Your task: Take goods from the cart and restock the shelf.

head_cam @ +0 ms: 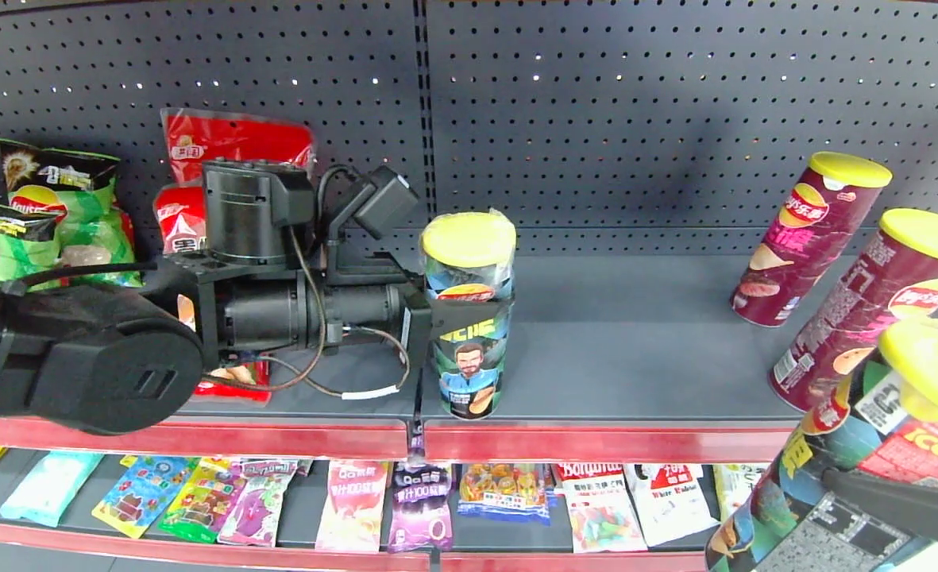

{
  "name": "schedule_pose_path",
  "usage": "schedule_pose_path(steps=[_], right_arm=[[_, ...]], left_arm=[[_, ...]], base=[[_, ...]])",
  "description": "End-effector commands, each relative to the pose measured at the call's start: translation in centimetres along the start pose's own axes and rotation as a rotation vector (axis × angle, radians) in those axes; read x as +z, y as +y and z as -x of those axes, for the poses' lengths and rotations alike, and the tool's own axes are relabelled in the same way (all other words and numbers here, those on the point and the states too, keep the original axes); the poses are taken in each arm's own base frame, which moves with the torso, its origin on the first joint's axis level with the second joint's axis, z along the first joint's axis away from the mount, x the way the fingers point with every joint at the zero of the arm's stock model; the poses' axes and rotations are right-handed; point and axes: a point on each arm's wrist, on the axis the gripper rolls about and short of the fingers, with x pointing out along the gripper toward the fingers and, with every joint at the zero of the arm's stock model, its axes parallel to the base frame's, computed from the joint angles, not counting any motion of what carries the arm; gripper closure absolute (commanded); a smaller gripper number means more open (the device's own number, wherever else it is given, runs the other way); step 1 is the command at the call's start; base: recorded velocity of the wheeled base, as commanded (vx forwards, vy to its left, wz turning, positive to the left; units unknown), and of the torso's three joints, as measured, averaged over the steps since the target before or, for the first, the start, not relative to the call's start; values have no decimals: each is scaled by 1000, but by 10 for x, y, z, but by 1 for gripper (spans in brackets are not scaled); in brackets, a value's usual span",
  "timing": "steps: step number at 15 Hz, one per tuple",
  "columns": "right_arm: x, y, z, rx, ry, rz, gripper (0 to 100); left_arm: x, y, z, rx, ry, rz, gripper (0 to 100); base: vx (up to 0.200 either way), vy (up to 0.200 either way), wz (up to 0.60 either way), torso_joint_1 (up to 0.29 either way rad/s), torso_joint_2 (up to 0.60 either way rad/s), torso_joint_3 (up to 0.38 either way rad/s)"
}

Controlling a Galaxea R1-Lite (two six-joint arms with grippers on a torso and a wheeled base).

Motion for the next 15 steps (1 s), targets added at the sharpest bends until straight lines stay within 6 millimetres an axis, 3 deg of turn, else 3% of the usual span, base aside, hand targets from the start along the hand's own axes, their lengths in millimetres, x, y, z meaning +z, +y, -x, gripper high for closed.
schedule_pose_path(steps=[1,4,8,10,15], right_arm=[[1,0,-1,2,1,0,100],[5,-2,-3,2,-2,3,100],[28,-13,-19,1,-5,11,100],[46,-25,-39,6,1,12,100],[70,-48,-78,8,19,48,100]], left_arm=[[-3,-1,2,-1,5,3,0],[-2,-1,2,1,4,8,0],[-3,-5,9,6,2,6,0],[-7,-10,24,17,10,15,0],[-16,-20,48,52,24,29,0]], base=[[0,0,0,0,0,0],[0,0,0,0,0,0],[0,0,0,0,0,0],[0,0,0,0,0,0],[0,0,0,0,0,0]])
